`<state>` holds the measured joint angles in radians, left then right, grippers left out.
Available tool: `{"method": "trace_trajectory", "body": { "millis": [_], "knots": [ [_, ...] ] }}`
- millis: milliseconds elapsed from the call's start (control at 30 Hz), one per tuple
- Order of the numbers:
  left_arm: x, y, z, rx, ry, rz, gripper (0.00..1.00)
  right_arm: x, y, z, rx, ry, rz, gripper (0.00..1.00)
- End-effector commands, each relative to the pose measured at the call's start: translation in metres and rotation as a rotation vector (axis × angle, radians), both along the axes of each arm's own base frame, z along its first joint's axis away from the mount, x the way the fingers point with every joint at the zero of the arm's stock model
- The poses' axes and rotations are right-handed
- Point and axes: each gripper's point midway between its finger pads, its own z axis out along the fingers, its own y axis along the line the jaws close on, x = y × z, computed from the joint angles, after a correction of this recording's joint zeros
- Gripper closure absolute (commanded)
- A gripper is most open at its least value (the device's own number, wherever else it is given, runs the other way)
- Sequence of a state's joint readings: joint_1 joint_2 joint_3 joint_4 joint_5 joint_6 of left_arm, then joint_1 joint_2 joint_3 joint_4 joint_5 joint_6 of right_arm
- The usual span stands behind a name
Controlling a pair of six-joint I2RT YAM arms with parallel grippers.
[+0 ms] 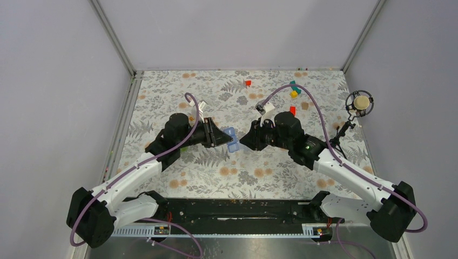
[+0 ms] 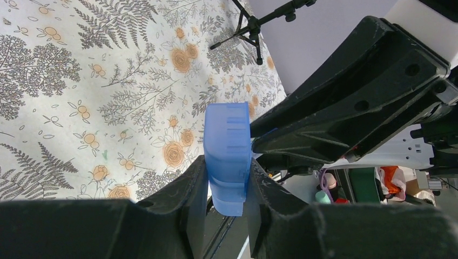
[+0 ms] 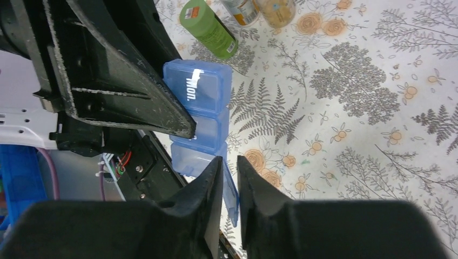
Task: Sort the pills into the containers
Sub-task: Place the pill container at the center of the board.
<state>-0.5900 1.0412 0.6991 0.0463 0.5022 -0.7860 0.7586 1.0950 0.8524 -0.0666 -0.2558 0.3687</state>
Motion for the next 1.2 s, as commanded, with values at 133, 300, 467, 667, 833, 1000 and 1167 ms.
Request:
{"method": "trace_trajectory", "body": {
  "millis": [133, 300, 467, 667, 833, 1000, 1167],
  "knots": [
    [0.003, -0.002, 0.034, -0.055, -0.104, -0.001, 0.98, -0.002, 0.002, 0.001, 0.018, 0.013, 0.018, 0.97],
    [0.003, 0.000, 0.032, -0.056, -0.112, 0.005, 0.99, -0.004, -0.001, -0.006, -0.002, 0.036, 0.022, 0.45],
    [0.002, -0.001, 0.032, -0.054, -0.112, 0.000, 1.00, -0.008, 0.000, -0.006, 0.006, 0.048, 0.048, 0.73],
    [0.003, -0.001, 0.026, -0.043, -0.106, -0.001, 0.80, -0.006, -0.002, -0.004, 0.028, 0.040, 0.030, 1.00],
    [0.021, 0.018, 0.013, 0.055, -0.129, 0.137, 0.05, 0.004, -0.017, -0.022, -0.060, 0.061, -0.055, 1.00],
    [0.044, 0.076, -0.012, 0.286, -0.126, 0.437, 0.01, 0.020, -0.045, -0.071, -0.231, 0.102, -0.205, 1.00],
    [0.048, 0.129, -0.014, 0.428, -0.133, 0.666, 0.01, 0.022, -0.043, -0.123, -0.331, 0.211, -0.201, 1.00]
  ]
}}
